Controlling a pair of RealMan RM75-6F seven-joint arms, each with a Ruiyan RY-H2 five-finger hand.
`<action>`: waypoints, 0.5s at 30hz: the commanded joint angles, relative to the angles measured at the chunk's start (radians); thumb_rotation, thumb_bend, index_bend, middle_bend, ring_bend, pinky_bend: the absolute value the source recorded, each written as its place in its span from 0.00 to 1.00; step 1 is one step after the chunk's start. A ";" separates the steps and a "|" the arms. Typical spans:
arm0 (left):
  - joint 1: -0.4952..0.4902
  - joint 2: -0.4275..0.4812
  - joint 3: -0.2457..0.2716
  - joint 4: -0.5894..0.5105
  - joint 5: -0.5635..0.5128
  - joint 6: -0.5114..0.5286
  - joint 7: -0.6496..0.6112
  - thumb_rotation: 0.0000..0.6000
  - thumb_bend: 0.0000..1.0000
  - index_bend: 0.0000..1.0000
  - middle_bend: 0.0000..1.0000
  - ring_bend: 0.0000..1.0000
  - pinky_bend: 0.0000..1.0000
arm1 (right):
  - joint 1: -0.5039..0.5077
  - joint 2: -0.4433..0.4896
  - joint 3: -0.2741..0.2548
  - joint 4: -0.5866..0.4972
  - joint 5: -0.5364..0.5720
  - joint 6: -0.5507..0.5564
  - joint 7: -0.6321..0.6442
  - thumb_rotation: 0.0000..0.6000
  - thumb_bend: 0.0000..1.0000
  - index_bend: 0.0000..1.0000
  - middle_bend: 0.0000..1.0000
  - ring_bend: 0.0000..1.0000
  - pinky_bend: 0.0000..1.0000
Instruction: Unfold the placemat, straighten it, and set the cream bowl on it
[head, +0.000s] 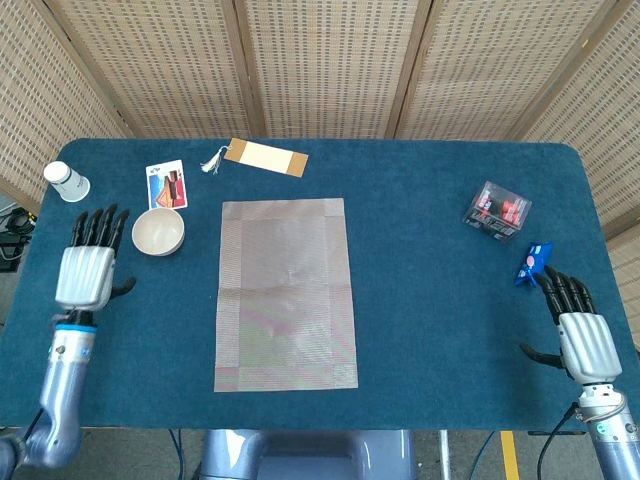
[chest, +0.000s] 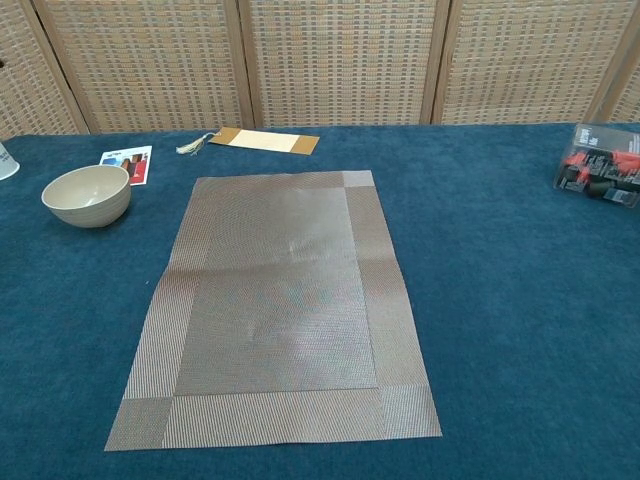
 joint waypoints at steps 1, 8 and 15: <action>0.129 0.050 0.122 -0.065 0.128 0.130 -0.082 1.00 0.13 0.00 0.00 0.00 0.00 | 0.004 -0.007 -0.014 -0.004 -0.018 -0.008 -0.022 1.00 0.05 0.07 0.00 0.00 0.00; 0.253 0.056 0.211 -0.016 0.235 0.244 -0.144 1.00 0.13 0.00 0.00 0.00 0.00 | 0.006 -0.018 -0.045 -0.007 -0.066 -0.008 -0.069 1.00 0.05 0.09 0.00 0.00 0.00; 0.281 0.080 0.193 -0.039 0.252 0.254 -0.186 1.00 0.13 0.00 0.00 0.00 0.00 | 0.002 -0.044 -0.070 -0.007 -0.137 0.029 -0.123 1.00 0.05 0.09 0.00 0.00 0.00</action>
